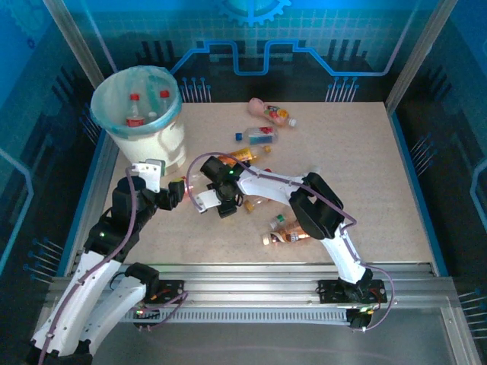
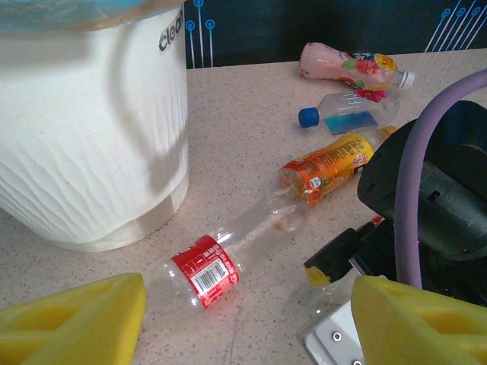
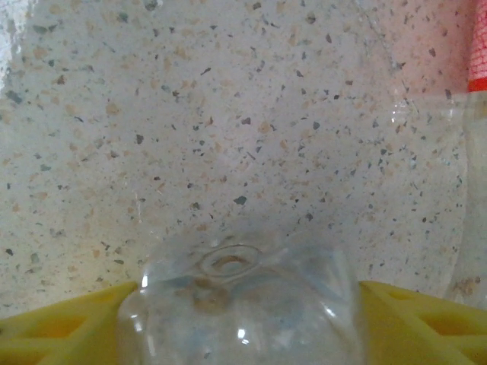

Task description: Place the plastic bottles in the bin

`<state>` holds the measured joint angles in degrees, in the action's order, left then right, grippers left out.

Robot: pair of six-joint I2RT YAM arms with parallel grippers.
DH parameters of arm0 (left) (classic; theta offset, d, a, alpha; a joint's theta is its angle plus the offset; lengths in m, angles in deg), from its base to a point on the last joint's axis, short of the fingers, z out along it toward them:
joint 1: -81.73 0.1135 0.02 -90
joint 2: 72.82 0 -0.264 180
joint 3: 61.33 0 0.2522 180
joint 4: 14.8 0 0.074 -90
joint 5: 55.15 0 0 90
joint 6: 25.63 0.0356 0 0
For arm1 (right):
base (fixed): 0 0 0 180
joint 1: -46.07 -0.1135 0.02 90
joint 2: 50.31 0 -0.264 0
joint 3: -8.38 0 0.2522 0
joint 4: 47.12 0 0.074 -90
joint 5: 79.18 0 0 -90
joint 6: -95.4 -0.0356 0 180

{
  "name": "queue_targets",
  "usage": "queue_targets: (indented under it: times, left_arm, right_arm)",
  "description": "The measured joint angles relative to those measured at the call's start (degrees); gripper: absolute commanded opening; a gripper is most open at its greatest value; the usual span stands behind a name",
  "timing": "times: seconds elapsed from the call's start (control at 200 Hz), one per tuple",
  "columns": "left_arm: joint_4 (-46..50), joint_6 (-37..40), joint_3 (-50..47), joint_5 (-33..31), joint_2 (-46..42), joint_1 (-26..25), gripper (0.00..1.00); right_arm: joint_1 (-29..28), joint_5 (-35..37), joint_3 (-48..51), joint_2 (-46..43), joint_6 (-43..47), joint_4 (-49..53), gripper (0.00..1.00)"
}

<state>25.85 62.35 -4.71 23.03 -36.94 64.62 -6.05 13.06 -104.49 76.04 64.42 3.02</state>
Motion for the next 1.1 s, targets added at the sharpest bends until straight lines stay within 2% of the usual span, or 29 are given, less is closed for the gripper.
queue_targets:
  times: [0.14,0.21,0.48,0.645,0.745,0.865,0.99,1.101]
  left_arm:
    - [0.0,0.0,0.0,0.0,0.0,0.0,0.73]
    - [0.0,0.0,0.0,-0.1,0.0,0.0,0.73]
    - [-0.2,2.3,0.1,-0.2,-1.2,0.0,0.75]
    - [-1.7,7.1,0.9,1.5,-3.7,0.0,0.81]
    - [-4.2,11.3,1.6,7.3,-5.8,0.0,0.84]
    - [-8.6,14.5,2.0,18.6,-7.6,0.0,0.84]
    - [-13.8,13.7,2.5,32.5,-5.9,0.0,0.83]
    - [-18.9,10.8,3.7,42.2,-1.4,-1.3,0.81]
  right_arm:
    - [0.0,0.0,0.0,-0.3,0.6,-0.3,0.59]
    - [0.0,-0.2,0.1,-1.0,0.6,-0.4,0.52]
    - [0.1,-1.9,0.9,-9.7,-2.0,-0.5,0.50]
    - [1.4,-5.7,3.0,-19.4,-8.8,-2.1,0.46]
    - [4.1,-8.9,7.6,-28.0,-15.2,-5.2,0.45]
    - [9.4,-15.6,14.0,-39.4,-24.2,-9.6,0.46]
    - [14.7,-26.1,21.4,-51.1,-33.4,-15.1,0.47]
    - [15.7,-33.9,25.1,-58.2,-39.6,-18.3,0.48]
